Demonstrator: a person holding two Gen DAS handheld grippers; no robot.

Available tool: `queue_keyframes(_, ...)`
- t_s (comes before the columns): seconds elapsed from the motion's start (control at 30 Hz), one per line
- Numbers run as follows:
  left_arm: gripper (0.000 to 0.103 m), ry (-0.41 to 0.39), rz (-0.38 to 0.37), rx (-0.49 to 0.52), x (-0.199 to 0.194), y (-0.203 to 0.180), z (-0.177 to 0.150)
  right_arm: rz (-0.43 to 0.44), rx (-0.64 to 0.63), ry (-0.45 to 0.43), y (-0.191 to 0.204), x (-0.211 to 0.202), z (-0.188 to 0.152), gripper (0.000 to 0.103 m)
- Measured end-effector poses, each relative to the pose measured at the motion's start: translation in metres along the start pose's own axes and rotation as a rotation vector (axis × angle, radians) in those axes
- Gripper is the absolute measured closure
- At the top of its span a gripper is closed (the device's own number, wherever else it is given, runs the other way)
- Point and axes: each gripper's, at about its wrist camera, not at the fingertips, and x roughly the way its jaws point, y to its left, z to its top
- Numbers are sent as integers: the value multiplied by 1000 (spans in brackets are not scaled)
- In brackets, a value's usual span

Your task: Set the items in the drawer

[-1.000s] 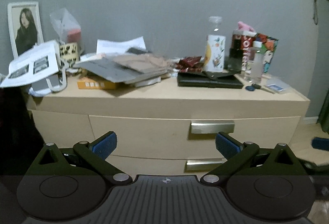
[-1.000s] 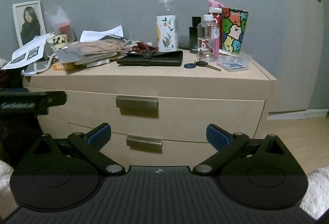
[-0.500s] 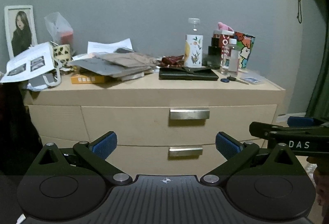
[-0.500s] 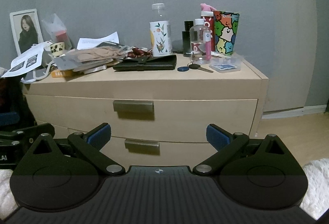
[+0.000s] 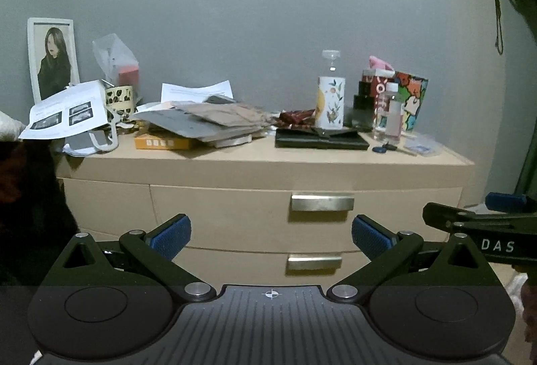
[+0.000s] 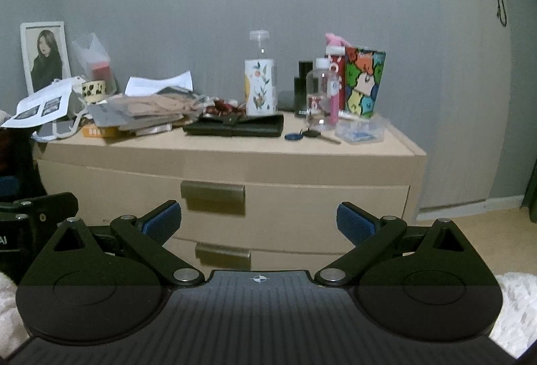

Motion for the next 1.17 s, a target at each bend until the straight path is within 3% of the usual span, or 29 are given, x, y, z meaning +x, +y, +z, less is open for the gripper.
queue_keyframes(0.47,0,-160,25,3,-14,-5,10,-53,-23,-152,4,-15,1,1)
queue_keyframes(0.67,0,-156,5,8,-15,-11,10,-51,27,-200,-2,-21,4,0)
queue_keyframes(1.17,0,-144,-46,1,-17,-13,12,-51,24,-171,-4,-19,5,0)
